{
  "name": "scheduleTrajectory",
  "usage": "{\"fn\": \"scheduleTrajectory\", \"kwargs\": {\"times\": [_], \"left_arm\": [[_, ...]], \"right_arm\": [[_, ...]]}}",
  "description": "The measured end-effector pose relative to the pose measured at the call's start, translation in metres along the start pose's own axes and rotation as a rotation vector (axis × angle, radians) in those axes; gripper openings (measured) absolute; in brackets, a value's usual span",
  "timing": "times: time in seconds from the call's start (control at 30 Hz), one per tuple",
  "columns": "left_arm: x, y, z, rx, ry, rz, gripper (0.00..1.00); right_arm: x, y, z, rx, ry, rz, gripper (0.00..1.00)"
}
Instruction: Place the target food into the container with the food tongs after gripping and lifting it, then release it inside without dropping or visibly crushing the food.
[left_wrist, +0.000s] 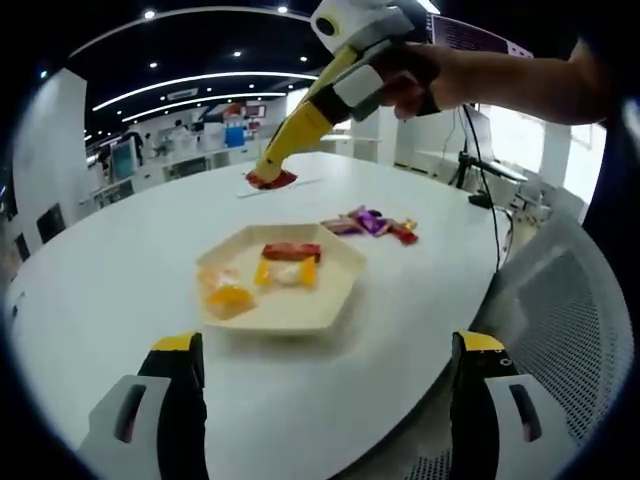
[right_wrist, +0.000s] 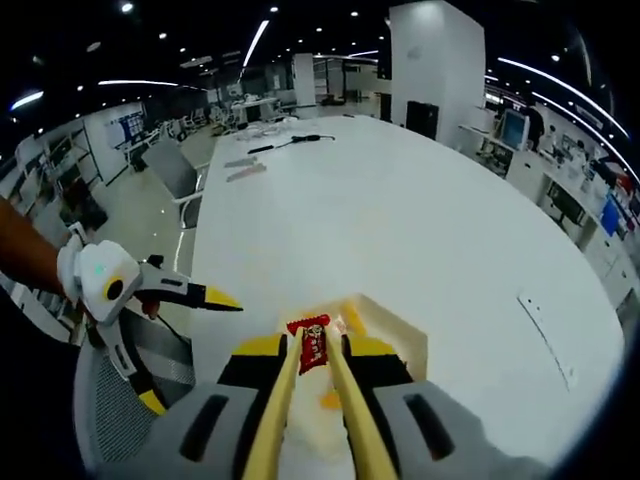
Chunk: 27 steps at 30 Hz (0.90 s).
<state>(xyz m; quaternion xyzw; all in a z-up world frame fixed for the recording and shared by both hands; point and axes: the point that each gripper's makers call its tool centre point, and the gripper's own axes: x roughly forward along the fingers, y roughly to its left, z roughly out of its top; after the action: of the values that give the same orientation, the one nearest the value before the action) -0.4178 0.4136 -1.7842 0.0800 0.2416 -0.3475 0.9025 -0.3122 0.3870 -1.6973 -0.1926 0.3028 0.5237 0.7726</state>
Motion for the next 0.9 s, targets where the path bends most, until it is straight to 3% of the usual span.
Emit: {"fn": "scheduleTrajectory", "kwargs": {"times": [0.9], "left_arm": [[0.000,0.001,0.001,0.003,-0.006,0.002,0.99]], "right_arm": [[-0.019,-0.008,0.005,-0.047,-0.100,0.001,0.27]]}}
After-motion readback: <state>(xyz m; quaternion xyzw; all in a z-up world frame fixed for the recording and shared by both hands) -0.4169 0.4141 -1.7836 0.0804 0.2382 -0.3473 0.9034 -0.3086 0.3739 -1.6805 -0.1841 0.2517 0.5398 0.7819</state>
